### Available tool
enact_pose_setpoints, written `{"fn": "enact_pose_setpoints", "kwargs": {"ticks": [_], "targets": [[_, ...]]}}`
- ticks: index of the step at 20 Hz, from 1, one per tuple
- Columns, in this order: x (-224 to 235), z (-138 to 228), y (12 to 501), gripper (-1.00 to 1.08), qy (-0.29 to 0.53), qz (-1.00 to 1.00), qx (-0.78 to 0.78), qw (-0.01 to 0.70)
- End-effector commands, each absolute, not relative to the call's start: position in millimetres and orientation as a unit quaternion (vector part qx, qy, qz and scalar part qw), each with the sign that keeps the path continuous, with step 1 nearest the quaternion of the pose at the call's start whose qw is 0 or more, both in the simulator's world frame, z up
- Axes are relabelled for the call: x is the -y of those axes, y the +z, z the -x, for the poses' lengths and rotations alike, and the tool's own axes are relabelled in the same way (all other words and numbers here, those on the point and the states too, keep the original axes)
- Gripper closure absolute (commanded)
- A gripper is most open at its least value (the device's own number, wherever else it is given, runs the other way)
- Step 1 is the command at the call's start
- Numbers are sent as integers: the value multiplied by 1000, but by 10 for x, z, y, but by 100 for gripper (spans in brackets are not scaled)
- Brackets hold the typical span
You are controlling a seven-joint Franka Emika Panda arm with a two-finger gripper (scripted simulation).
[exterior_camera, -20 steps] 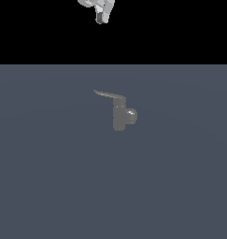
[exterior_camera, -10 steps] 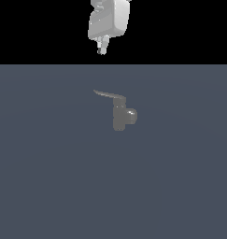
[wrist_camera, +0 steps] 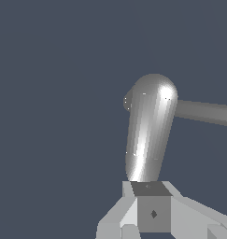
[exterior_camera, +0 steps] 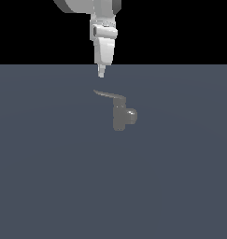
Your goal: Turn on the faucet by rotating a designated handle.
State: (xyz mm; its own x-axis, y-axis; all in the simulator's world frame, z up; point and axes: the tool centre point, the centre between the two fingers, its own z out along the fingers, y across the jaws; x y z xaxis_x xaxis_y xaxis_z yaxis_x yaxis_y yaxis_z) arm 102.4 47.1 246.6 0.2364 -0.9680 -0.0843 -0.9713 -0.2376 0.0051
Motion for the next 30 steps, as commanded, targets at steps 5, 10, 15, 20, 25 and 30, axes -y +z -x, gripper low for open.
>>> {"fn": "enact_pose_setpoints", "kwargs": {"ticks": [5, 10, 15, 20, 25, 30], "targets": [[-530, -1260, 2042, 108, 16, 746, -666, 10], [-560, -1356, 1837, 108, 6, 727, -687, 3], [-575, -1399, 1739, 108, 0, 718, -696, 0], [-577, -1403, 1730, 108, 0, 717, -697, 0], [-592, -1311, 1729, 108, 0, 717, -697, 0], [-610, -1195, 1728, 108, 0, 717, -697, 0]]}}
